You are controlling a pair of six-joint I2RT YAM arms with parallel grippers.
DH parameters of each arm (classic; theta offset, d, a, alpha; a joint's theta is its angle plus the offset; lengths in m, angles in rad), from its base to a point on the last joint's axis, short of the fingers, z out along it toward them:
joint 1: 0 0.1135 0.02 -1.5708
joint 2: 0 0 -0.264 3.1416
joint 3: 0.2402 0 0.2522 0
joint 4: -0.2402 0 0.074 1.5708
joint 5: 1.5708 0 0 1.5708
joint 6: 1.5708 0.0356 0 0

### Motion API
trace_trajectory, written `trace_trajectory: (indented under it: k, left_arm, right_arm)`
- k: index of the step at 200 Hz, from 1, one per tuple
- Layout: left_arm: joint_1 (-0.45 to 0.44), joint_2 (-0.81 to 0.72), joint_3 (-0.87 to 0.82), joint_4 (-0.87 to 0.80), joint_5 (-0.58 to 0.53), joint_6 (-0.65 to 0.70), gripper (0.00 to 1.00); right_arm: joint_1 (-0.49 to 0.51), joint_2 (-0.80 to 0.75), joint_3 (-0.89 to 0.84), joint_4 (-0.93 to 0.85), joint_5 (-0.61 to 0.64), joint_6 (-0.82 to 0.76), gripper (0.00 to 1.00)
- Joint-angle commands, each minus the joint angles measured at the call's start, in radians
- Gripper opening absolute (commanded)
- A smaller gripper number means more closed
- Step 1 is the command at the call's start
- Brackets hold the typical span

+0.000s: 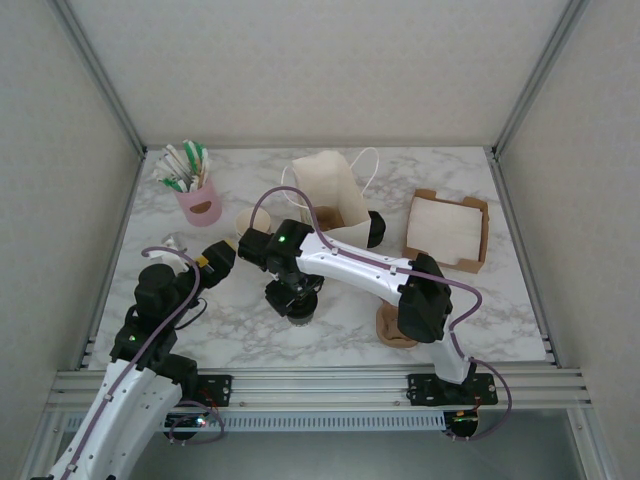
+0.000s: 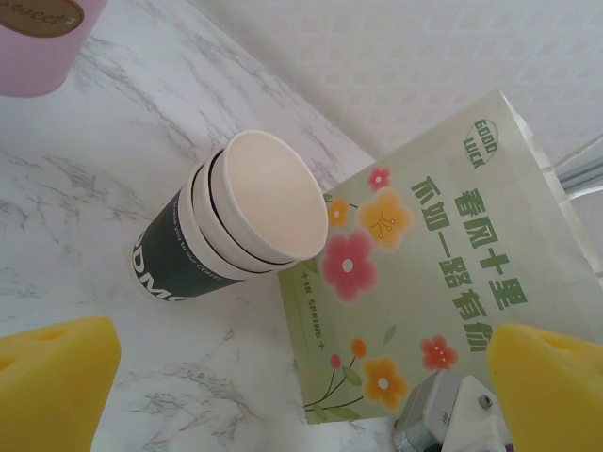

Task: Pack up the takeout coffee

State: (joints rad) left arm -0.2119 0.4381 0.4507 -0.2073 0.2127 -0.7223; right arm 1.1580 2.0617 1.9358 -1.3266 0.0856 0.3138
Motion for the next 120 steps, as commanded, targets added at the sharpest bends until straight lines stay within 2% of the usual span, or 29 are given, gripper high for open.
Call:
trace_trajectory:
  k: [1,55,120]
  left_arm:
    - [0.014,-0.007,0.025,0.012,-0.003,0.007,1.00]
    - [0.014,0.018,0.041,0.028,0.005,0.012,1.00]
    - [0.014,0.153,0.157,0.026,-0.007,0.081,1.00]
  right_arm:
    - [-0.005,-0.049,-0.034,-0.019,-0.017,0.026,0.71]
    - [-0.005,-0.132,-0.073,-0.018,-0.055,0.045,0.70]
    - [-0.006,-0.262,-0.057,-0.064,-0.090,0.069,0.70]
